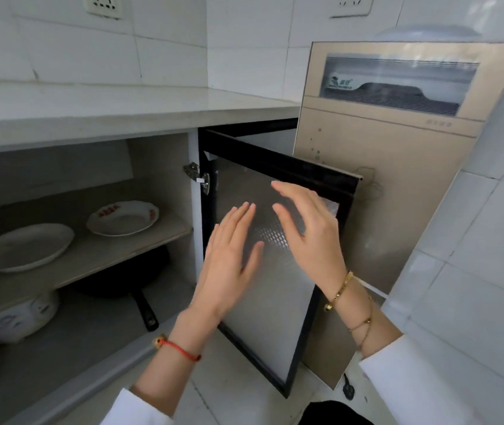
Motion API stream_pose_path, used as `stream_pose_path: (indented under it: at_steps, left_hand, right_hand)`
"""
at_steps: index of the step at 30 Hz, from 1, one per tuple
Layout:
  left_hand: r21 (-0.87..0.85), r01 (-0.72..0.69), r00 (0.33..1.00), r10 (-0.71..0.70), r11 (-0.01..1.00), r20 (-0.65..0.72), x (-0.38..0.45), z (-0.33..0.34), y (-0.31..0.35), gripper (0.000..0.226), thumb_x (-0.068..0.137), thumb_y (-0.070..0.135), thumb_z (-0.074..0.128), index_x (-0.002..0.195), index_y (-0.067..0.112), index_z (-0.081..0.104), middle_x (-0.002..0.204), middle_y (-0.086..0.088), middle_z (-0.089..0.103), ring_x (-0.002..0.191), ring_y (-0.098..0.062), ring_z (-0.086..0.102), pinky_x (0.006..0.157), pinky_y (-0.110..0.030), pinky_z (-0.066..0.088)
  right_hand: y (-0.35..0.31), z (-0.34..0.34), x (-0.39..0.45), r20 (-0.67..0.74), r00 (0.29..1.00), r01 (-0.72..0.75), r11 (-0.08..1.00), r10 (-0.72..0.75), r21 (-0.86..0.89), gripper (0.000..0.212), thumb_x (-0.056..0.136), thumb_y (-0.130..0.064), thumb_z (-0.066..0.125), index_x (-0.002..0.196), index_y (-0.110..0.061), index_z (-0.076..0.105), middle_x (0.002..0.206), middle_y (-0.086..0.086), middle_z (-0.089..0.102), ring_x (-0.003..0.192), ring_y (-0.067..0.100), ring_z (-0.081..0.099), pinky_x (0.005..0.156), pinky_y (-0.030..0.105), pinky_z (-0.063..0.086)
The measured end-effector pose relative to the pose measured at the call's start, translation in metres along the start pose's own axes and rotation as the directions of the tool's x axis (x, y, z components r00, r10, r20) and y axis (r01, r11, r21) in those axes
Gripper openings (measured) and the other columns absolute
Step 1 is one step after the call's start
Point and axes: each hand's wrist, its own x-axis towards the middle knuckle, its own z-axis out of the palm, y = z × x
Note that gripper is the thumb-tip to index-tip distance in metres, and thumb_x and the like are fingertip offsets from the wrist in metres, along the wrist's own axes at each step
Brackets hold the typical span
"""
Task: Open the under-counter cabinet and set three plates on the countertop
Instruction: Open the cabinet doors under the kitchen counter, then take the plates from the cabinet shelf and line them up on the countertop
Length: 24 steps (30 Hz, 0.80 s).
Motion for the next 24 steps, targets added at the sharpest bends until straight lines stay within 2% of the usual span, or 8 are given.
stream_pose_path:
  at_steps: [2, 5, 11, 20, 24]
  left_hand:
    - [0.036, 0.064, 0.997, -0.063, 0.997, -0.035, -0.011, -0.023, -0.014, 0.054, 0.097, 0.035, 0.047, 0.148, 0.021, 0.032, 0.154, 0.005, 0.033, 0.145, -0.01, 0.026, 0.116, -0.043, 0.03]
    - [0.118, 0.168, 0.982, -0.156, 0.979, -0.107, -0.031, -0.055, -0.035, 0.05, 0.097, 0.033, 0.046, 0.145, 0.02, 0.038, 0.151, 0.005, 0.037, 0.143, -0.011, 0.031, 0.116, -0.041, 0.032]
    - [0.283, 0.338, 0.933, -0.281, 0.897, -0.225, -0.077, -0.117, -0.072, 0.05, 0.097, 0.03, 0.048, 0.144, 0.019, 0.039, 0.151, 0.002, 0.039, 0.144, -0.016, 0.031, 0.115, -0.045, 0.033]
    - [0.445, 0.555, 0.828, -0.416, 0.703, -0.376, -0.145, -0.203, -0.112, 0.05, 0.095, 0.026, 0.053, 0.142, 0.016, 0.042, 0.149, -0.003, 0.042, 0.142, -0.023, 0.034, 0.113, -0.05, 0.033]
    - [0.474, 0.669, 0.743, -0.498, 0.573, -0.446, -0.177, -0.239, -0.125, 0.053, 0.094, 0.028, 0.053, 0.144, 0.015, 0.039, 0.151, -0.004, 0.04, 0.143, -0.024, 0.031, 0.114, -0.051, 0.031]
  right_hand:
    - [-0.011, 0.021, -0.002, 0.075, 0.996, -0.043, 0.998, 0.04, 0.042, 0.032, 0.098, -0.026, 0.051, 0.126, -0.014, 0.058, 0.122, -0.002, 0.063, 0.116, 0.008, 0.056, 0.1, 0.02, 0.045]
    - [-0.027, 0.05, -0.005, 0.166, 0.984, -0.085, 0.992, 0.069, 0.09, 0.033, 0.097, -0.031, 0.05, 0.126, -0.016, 0.058, 0.122, -0.004, 0.063, 0.118, 0.007, 0.053, 0.101, 0.02, 0.044]
    - [-0.057, 0.107, -0.008, 0.338, 0.941, -0.052, 0.983, -0.01, 0.174, 0.037, 0.097, -0.034, 0.049, 0.13, -0.018, 0.055, 0.125, -0.006, 0.061, 0.122, 0.006, 0.048, 0.106, 0.024, 0.04]
    - [-0.121, 0.189, -0.014, 0.49, 0.867, -0.061, 0.959, -0.087, 0.278, 0.036, 0.097, -0.032, 0.05, 0.13, -0.016, 0.056, 0.127, -0.004, 0.061, 0.125, 0.01, 0.046, 0.107, 0.028, 0.04]
    - [-0.154, 0.222, -0.014, 0.542, 0.83, -0.063, 0.944, -0.13, 0.323, 0.036, 0.097, -0.03, 0.05, 0.129, -0.015, 0.057, 0.127, -0.002, 0.062, 0.124, 0.013, 0.048, 0.108, 0.031, 0.04]
